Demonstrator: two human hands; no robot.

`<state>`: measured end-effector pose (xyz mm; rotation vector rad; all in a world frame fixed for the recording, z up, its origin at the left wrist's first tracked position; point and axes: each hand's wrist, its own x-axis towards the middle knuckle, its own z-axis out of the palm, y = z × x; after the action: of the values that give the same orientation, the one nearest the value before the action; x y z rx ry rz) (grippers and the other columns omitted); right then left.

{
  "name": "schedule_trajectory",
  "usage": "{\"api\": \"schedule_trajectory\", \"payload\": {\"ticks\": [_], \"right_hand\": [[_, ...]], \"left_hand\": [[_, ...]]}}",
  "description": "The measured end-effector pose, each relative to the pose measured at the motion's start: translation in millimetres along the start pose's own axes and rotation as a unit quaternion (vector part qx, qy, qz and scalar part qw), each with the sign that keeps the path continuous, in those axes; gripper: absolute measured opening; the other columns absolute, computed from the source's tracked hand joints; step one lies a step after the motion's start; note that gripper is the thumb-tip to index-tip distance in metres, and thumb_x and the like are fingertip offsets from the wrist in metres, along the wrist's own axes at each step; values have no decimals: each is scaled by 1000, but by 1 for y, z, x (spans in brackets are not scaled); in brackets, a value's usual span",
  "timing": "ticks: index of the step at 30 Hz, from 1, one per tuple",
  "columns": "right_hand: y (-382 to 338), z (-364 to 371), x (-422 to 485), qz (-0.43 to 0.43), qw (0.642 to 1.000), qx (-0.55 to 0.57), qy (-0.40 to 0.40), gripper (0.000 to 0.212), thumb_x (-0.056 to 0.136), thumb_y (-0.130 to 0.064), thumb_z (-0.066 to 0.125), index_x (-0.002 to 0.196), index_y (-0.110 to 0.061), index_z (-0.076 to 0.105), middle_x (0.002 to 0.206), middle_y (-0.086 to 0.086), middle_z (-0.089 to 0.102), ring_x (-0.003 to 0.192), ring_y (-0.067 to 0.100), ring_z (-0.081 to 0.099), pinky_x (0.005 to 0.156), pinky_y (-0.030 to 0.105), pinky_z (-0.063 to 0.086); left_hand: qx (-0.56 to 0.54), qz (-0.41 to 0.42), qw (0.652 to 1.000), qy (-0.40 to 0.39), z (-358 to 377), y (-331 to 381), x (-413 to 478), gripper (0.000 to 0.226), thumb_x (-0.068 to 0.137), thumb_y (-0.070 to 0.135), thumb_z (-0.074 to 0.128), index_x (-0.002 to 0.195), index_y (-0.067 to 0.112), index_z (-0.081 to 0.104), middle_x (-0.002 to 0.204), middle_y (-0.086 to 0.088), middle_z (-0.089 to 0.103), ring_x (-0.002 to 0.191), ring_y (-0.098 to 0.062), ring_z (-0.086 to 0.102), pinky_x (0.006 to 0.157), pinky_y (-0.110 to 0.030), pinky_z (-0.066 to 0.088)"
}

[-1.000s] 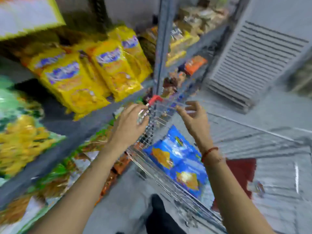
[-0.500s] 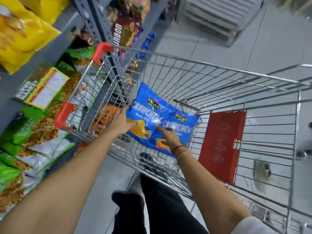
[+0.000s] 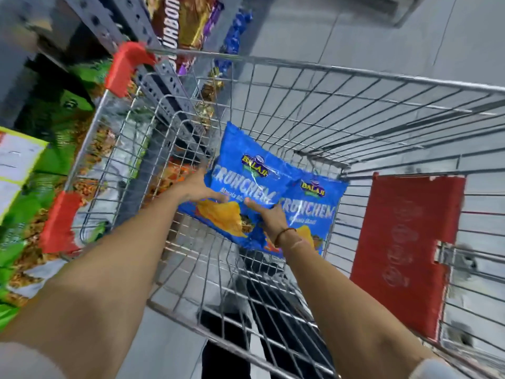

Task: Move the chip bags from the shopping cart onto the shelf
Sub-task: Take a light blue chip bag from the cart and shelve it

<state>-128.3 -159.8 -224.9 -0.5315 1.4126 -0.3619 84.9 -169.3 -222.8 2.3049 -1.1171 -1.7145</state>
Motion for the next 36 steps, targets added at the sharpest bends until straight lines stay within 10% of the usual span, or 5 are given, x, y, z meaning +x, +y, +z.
{"api": "schedule_trajectory", "payload": {"ticks": [10,17,22,28,36], "right_hand": [[-10,-13,-36,-95,995,-12,-16,37,71,4,78,92,-18,56,90,-7,67,83,14,71,58,10,54],[-58,-19,-89,-185,979,-37,-78,21,75,1,76,81,-13,62,69,-20,74,65,-8,69,56,8,53],[-115,0,-147,-267,961,-7,-69,47,80,-13,74,109,18,53,114,40,58,107,49,57,96,59,46],[-195,24,-223,-360,918,55,-154,33,86,-11,65,119,-8,60,103,5,75,90,22,73,73,33,61],[-294,70,-348,-531,816,36,-226,65,73,-32,78,131,-18,51,130,12,64,117,31,62,99,49,50]], "left_hand": [[-105,80,991,-12,6,8,-56,63,55,8,88,95,31,45,87,23,55,73,14,50,49,4,40],[-170,117,978,2,-16,29,-137,39,62,19,84,86,39,61,87,27,64,72,17,61,64,-8,51],[-197,178,962,59,-51,71,-205,31,68,16,80,87,35,62,78,27,71,73,11,65,56,-6,50],[-238,310,902,184,-107,130,-302,45,66,14,82,101,26,57,98,14,67,82,3,65,62,-9,51],[-292,447,795,288,-171,174,-441,48,63,15,82,105,10,60,86,8,74,68,-2,70,54,-15,53]]}}
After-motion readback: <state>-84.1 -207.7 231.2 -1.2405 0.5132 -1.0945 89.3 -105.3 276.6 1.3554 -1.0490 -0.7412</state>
